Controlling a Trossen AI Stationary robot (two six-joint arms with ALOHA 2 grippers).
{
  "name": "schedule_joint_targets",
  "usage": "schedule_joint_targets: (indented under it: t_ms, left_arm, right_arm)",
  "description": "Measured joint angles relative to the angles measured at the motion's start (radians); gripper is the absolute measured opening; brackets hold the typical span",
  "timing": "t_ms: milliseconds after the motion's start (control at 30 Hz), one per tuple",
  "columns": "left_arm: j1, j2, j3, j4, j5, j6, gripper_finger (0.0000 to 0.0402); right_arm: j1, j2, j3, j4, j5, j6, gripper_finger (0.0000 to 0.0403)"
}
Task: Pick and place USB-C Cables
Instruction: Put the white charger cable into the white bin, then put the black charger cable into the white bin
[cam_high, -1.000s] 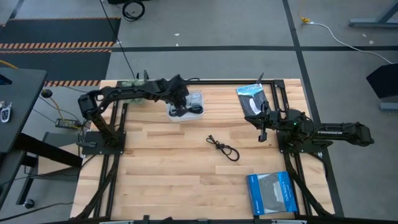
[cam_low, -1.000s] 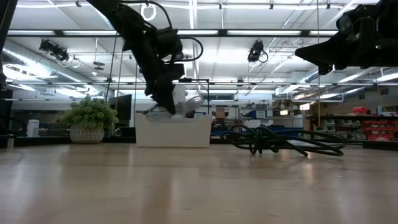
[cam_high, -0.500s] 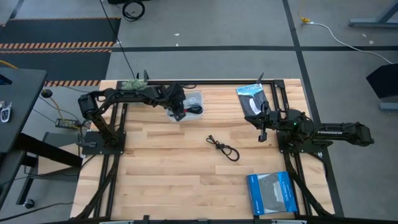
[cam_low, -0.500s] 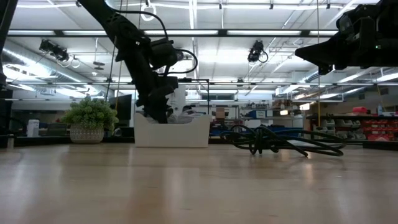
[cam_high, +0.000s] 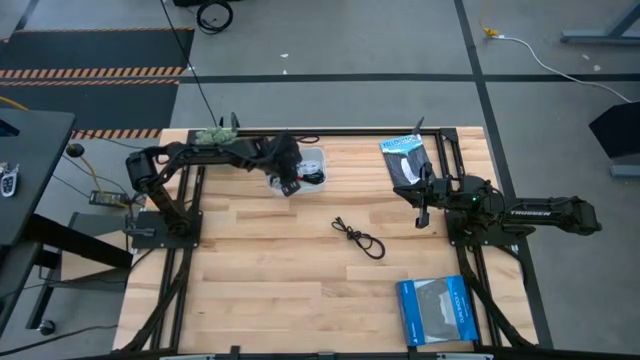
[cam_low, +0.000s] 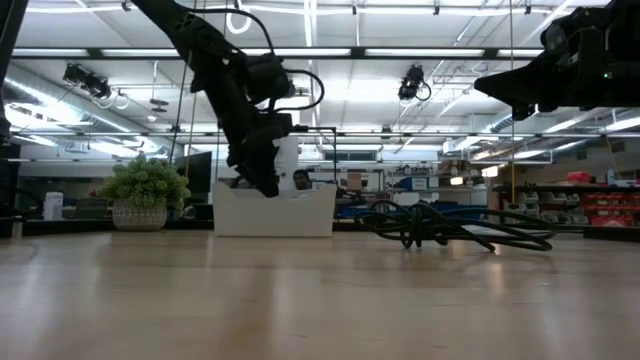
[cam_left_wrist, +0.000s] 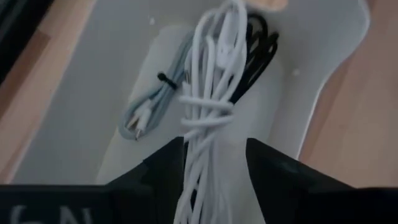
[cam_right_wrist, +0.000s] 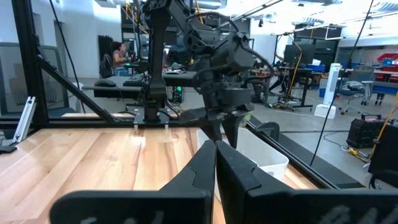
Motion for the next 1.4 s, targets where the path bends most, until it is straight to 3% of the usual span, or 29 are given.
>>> schedule_joint_targets:
  t_ms: [133,333,500,767,1000,1167,1400]
  left_arm:
    - [0.001,0.0,0.033,-0.003,0.037,0.005,0.018]
    - [-0.033,0.0,0.077,0.016,0.173,0.053,0.0156]
    - [-0.119,0.0,0.078,0.069,0.176,0.017,0.0155]
    - [-0.287,0.009,0.079,0.171,0.143,-0.053,0.0202]
    - [-0.35,0.093,0.096,0.253,0.134,-0.132,0.0255]
    - [-0.368,0.19,0.192,0.26,0.134,-0.126,0.0274]
    - [-0.4,0.317,0.342,0.229,0.143,-0.001,0.0277]
  right_arm:
    - [0.0,0.0,0.0,0.0,0.0,0.0,0.002]
    - [0.0,0.0,0.0,0.0,0.0,0.0,0.002]
    - [0.0,0.0,0.0,0.0,0.0,0.0,0.002]
    - [0.0,0.0,0.0,0.0,0.0,0.0,0.002]
    - [0.0,0.0,0.0,0.001,0.0,0.0,0.002]
    - [0.0,0.0,0.0,0.001,0.0,0.0,0.002]
    - [0.0,0.0,0.0,0.003,0.001,0.0,0.002]
